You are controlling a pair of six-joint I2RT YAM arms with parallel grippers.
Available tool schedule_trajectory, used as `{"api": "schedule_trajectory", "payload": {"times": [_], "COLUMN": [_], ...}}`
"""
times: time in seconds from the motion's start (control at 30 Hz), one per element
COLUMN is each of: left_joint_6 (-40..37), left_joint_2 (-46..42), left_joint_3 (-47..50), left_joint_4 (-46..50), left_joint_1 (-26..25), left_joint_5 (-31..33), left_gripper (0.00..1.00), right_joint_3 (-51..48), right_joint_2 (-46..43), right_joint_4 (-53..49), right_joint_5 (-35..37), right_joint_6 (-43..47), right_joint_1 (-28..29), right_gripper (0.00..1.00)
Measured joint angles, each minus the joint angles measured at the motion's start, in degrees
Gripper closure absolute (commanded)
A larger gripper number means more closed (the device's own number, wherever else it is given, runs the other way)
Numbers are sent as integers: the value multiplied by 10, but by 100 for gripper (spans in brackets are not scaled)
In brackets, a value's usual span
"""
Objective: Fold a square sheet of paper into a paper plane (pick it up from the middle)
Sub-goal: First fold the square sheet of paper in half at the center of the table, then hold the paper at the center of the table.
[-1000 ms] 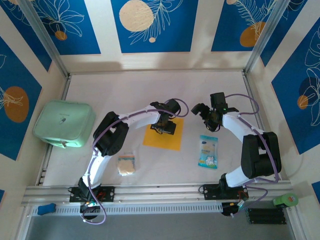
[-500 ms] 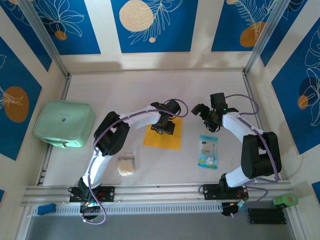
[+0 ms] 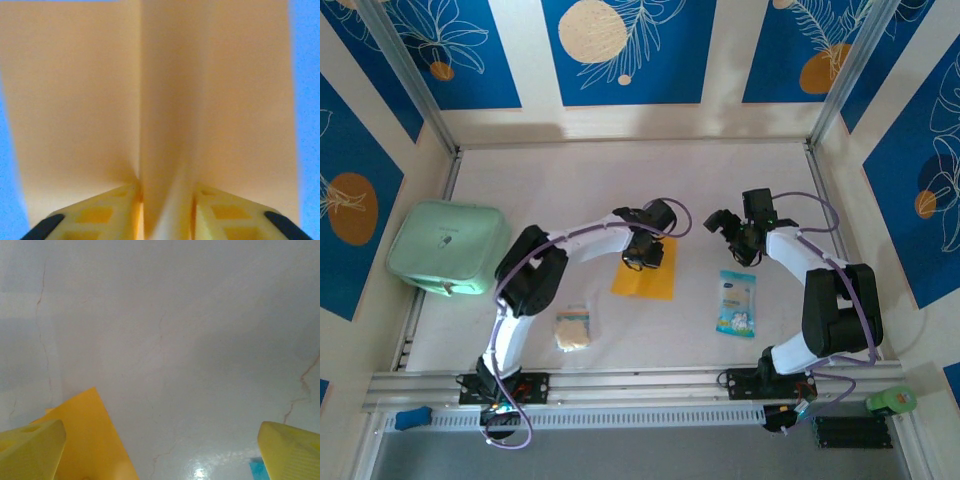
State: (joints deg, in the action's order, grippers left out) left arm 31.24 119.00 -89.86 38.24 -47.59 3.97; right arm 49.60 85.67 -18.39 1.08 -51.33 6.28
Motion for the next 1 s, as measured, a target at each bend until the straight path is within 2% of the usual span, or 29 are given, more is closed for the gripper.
{"api": "schedule_trajectory", "payload": {"times": [0.17, 0.27, 0.47, 0.67, 0.83, 1.0], "left_joint_6": [3, 26, 96, 136, 142, 132], "left_joint_2": [-89, -137, -147, -116, -111, -111], "left_joint_3": [56, 102, 185, 236, 271, 289], "left_joint_4": [-73, -148, -296, -370, -395, -395], "left_joint_1": [19, 42, 82, 99, 107, 114], "left_joint_5": [-76, -139, -229, -241, -234, -222], "left_gripper": [74, 74, 74, 74, 73, 73], "right_joint_3": [-14, -26, -57, -68, -68, -65], "right_joint_2": [-16, -35, -56, -51, -23, 25], "right_joint_4": [25, 51, 109, 146, 164, 170], "right_joint_5": [-33, -60, -129, -168, -186, -193], "right_joint_6": [9, 15, 19, 24, 32, 35], "right_joint_1": [-3, -3, -2, 24, 59, 99], "right_gripper": [2, 3, 10, 25, 41, 62]}}
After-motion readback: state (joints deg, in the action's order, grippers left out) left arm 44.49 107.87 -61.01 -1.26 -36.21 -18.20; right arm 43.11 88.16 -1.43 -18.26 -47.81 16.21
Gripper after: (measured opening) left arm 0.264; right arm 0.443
